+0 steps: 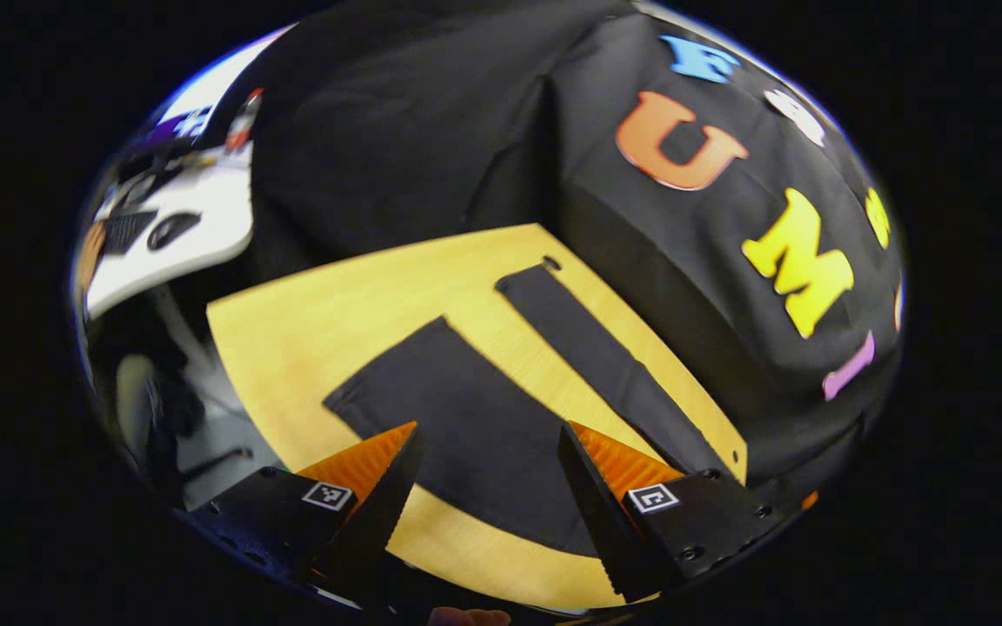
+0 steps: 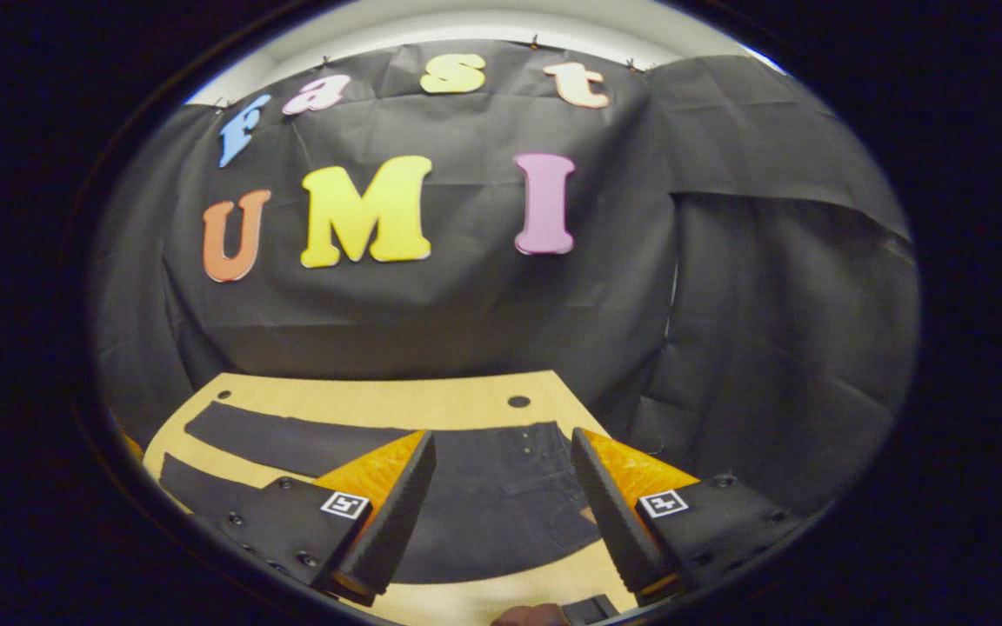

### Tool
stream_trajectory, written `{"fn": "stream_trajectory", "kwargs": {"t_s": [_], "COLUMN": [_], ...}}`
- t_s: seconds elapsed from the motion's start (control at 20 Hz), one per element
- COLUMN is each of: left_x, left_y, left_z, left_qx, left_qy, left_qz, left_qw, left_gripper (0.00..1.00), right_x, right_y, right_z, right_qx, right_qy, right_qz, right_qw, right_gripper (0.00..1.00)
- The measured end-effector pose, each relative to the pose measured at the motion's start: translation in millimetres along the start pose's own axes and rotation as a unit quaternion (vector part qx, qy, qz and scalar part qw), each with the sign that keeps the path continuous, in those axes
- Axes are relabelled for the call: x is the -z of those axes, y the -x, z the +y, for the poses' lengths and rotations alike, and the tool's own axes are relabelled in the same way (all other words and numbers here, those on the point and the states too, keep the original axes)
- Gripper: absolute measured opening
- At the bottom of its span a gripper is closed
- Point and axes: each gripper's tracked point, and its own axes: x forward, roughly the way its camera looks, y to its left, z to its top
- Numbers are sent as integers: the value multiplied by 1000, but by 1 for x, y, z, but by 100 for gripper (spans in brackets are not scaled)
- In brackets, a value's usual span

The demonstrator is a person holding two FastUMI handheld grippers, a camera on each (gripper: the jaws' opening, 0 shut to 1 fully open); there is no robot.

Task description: Grasp the waist and the cuffs of the jeans and fold them to make the two legs overlap; first hold the waist and fold one-third of the jeans toward the cuffs, then hold the cuffs and fold the remaining one-third in the same direction to finish folding.

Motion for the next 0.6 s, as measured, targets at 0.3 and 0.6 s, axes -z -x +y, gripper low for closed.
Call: {"fn": "stream_trajectory", "kwargs": {"t_s": [0.3, 0.6], "left_x": [24, 24], "left_y": [-28, -50], "left_z": [45, 42], "left_qx": [-30, -37], "left_qy": [183, 234], "left_qz": [65, 78], "left_qw": [981, 968], "left_gripper": [100, 99], "right_x": [41, 58], "right_y": [1, -7], "right_z": [-42, -58], "right_qx": [37, 55], "right_qy": [-16, -73], "right_qz": [66, 104], "right_qw": [997, 990], "right_gripper": [96, 96]}}
